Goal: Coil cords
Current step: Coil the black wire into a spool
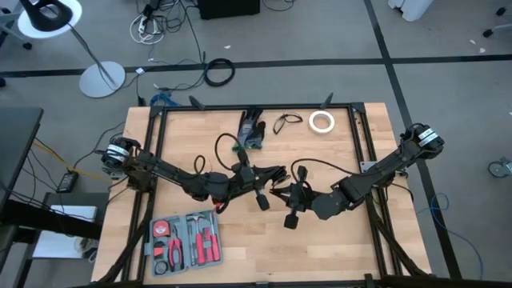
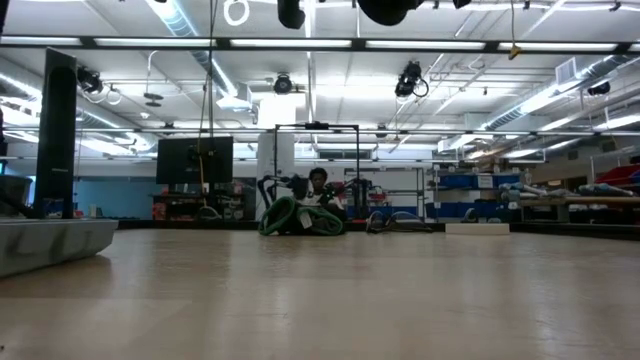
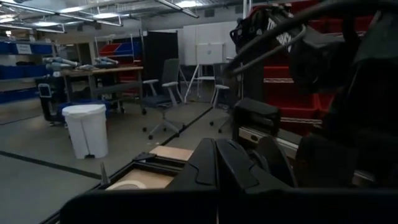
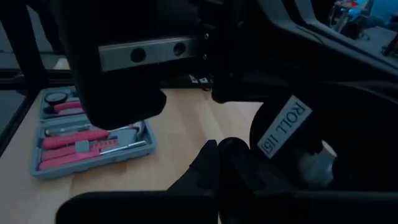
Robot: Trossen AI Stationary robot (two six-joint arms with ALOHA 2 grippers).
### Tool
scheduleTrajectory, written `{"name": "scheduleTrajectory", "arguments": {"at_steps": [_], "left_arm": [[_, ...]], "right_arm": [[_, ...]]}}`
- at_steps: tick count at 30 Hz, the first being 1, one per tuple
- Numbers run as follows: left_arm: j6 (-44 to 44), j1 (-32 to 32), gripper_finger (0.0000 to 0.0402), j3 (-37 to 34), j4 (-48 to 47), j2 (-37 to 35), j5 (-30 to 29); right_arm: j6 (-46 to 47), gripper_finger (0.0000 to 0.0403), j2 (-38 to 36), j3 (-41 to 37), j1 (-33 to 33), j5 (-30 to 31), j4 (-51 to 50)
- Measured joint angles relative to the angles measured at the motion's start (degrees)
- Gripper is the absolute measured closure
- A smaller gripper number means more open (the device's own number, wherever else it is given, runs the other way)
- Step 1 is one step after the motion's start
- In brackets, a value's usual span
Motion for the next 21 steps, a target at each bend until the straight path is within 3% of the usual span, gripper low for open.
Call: {"name": "scheduleTrajectory", "arguments": {"at_steps": [3,7,11,21], "left_arm": [[0.04,0.00,0.0402,0.00,-0.12,0.00,0.05],[0.15,-0.02,0.0402,-0.04,-0.59,0.08,0.24],[0.02,-0.02,0.0402,-0.07,-0.53,0.11,0.32],[-0.31,-0.06,0.0402,-0.07,-0.58,0.11,0.41]], "right_arm": [[0.95,0.0400,0.02,1.05,-0.81,-1.55,-1.81],[4.83,0.0400,0.02,1.55,-2.63,-8.20,-4.89],[5.82,0.0400,0.02,1.55,-3.34,-8.50,-6.92],[1.39,0.0401,0.02,1.55,-4.11,-8.96,-0.83]]}}
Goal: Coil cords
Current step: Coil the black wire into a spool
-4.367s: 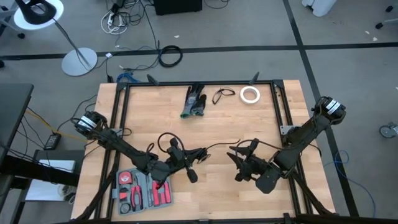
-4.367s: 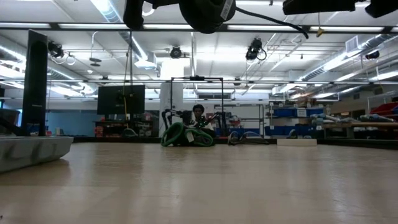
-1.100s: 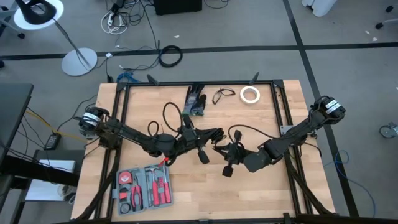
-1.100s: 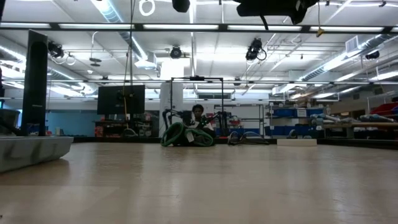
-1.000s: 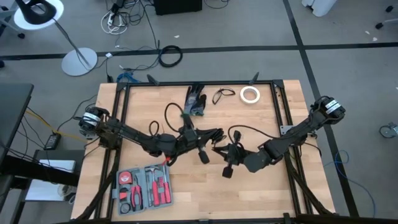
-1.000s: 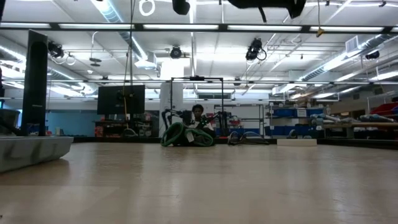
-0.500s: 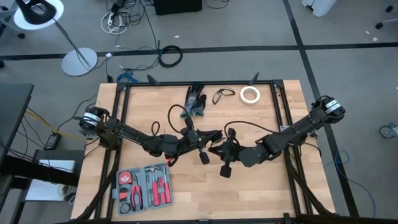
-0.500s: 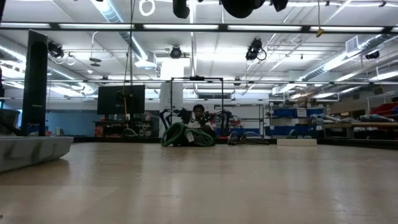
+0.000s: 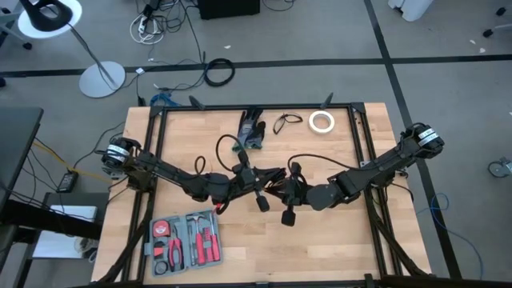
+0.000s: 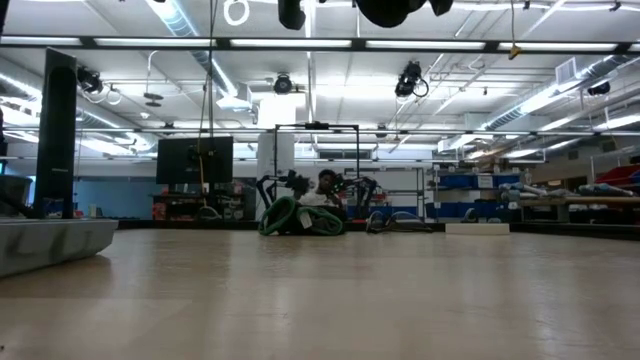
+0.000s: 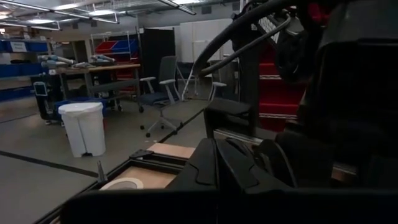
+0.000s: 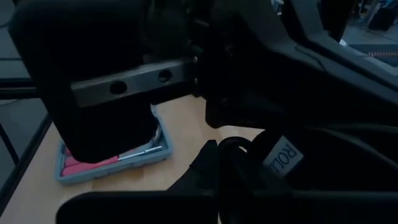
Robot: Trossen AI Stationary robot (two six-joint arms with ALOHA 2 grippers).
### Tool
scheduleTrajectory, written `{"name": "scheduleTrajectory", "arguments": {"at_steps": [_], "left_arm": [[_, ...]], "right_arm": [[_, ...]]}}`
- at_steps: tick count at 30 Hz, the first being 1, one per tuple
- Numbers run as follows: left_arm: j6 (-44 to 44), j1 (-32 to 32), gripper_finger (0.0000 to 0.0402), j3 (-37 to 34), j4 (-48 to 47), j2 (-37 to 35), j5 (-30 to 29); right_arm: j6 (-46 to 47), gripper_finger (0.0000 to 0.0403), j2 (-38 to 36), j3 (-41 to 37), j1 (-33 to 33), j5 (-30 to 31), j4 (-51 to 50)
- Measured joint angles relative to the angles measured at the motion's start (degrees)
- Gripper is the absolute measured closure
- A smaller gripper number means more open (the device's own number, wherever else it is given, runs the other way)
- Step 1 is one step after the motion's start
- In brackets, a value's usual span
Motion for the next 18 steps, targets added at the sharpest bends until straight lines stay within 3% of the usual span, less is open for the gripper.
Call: {"name": "scheduleTrajectory", "arguments": {"at_steps": [13,18], "left_arm": [[-1.01,-0.38,0.0402,0.02,-3.11,-0.09,0.27],[-0.63,-0.64,0.0402,0.02,-4.55,-0.09,0.26]], "right_arm": [[-0.92,0.0401,-0.13,-0.07,0.86,0.10,3.68],[-1.94,0.0400,-0.70,-0.07,2.10,3.56,3.37]]}}
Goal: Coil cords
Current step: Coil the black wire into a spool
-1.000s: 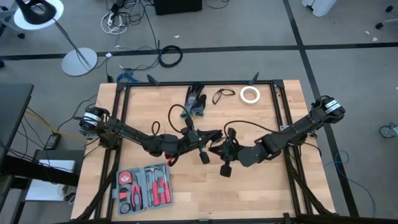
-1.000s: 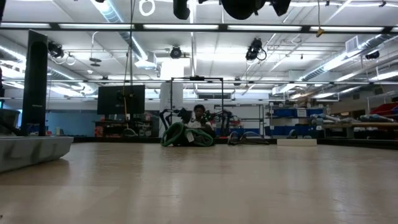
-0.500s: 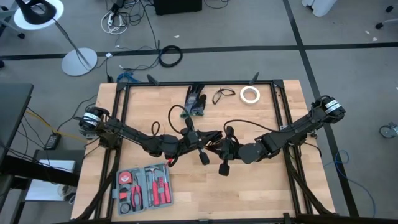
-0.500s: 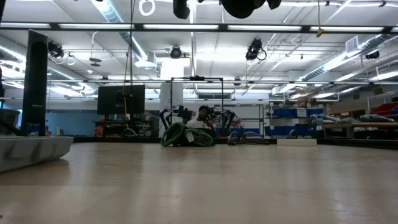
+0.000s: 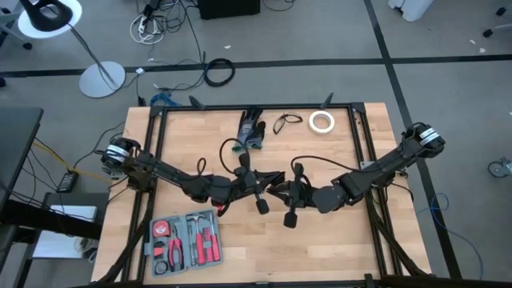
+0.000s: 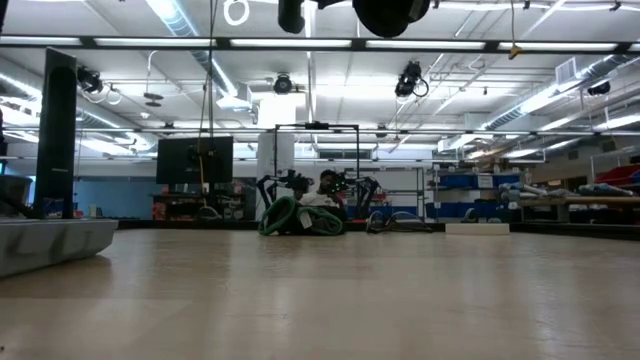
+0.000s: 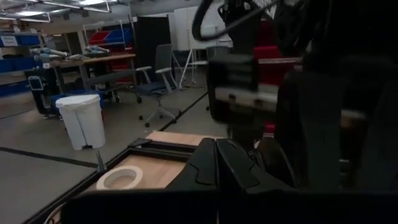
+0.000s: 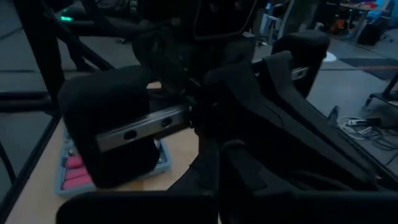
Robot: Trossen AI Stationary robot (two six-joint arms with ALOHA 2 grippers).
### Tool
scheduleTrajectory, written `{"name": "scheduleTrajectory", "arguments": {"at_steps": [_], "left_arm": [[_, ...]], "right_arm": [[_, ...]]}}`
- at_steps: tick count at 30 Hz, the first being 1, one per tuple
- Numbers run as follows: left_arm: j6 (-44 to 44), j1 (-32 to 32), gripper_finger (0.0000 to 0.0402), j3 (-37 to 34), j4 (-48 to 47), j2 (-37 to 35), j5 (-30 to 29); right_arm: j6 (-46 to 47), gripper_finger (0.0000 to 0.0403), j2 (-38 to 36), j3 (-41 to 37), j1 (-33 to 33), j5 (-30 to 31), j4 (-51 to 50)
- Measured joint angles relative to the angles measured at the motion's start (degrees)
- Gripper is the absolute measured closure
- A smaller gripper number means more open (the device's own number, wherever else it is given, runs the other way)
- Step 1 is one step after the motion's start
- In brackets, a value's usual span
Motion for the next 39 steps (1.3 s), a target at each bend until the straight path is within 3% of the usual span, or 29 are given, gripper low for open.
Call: {"name": "scheduleTrajectory", "arguments": {"at_steps": [20,26,39], "left_arm": [[-5.11,-0.83,0.0402,-0.06,-6.58,-0.27,0.17],[-7.17,-1.18,0.0402,-0.11,-12.27,-1.65,0.60],[-11.34,-2.35,0.0402,-0.02,-17.68,-4.27,1.89]], "right_arm": [[2.86,0.0397,-2.97,0.05,1.31,1.88,-12.08],[3.47,0.0396,-2.99,0.09,1.74,2.45,-14.88],[2.61,0.0396,-3.54,0.08,2.33,3.76,-14.93]]}}
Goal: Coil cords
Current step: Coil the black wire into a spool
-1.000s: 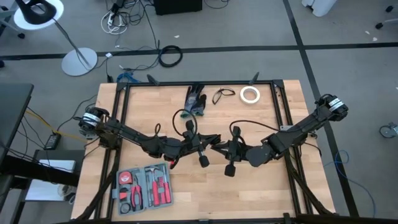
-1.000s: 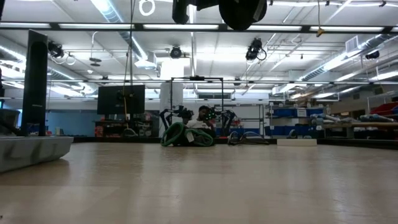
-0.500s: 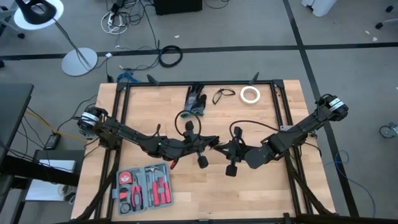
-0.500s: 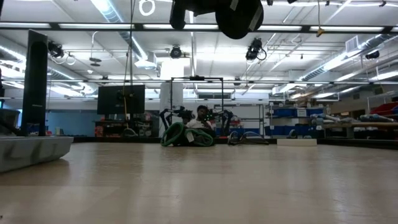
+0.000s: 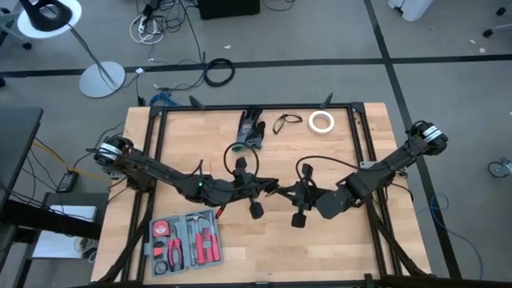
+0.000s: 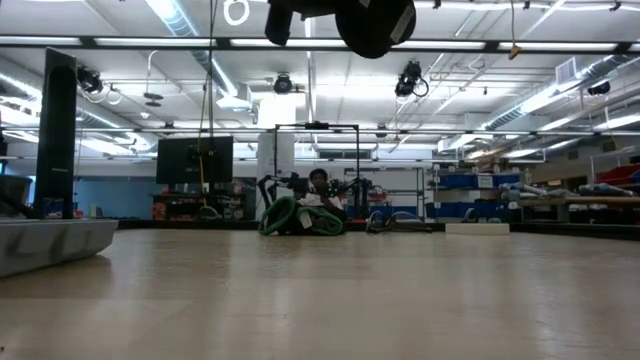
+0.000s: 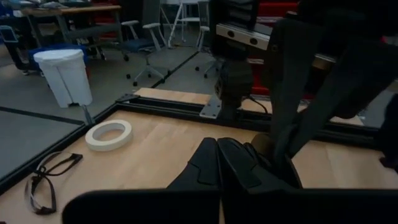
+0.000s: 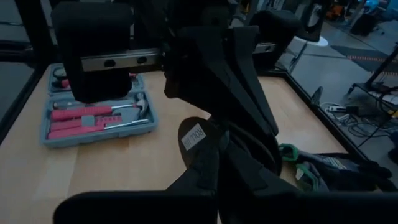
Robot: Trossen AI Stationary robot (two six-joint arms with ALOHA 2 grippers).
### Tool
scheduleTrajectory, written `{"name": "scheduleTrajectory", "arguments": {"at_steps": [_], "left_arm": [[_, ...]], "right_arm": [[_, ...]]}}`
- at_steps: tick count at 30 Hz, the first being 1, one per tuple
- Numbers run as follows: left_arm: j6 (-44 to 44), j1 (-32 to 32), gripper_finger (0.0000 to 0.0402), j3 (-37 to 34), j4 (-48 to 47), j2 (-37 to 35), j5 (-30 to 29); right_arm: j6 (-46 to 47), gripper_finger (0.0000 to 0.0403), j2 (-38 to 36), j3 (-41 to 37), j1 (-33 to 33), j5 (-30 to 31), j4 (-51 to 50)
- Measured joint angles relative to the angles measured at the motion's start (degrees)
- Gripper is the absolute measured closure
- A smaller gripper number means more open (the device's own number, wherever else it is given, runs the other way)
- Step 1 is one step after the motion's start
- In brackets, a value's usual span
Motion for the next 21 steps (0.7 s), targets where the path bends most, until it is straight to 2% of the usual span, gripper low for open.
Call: {"name": "scheduleTrajectory", "arguments": {"at_steps": [7,13,16,21], "left_arm": [[-1.49,-0.10,0.0402,0.09,-0.73,-0.38,1.71],[-1.71,-0.27,0.0402,0.07,-1.18,-0.36,3.49],[-2.44,-0.36,0.0402,0.03,-1.75,-0.36,4.45],[-4.32,-0.91,0.0402,-0.13,-2.97,-0.25,8.10]], "right_arm": [[-0.32,0.0396,-1.24,-0.06,0.34,-0.32,-0.07],[-4.60,0.0392,-1.51,-0.08,0.35,-1.81,-1.28],[-5.35,0.0379,-1.58,-0.08,0.35,-2.63,-2.61],[-4.12,0.0356,-1.73,-0.08,0.04,-0.54,-8.10]]}}
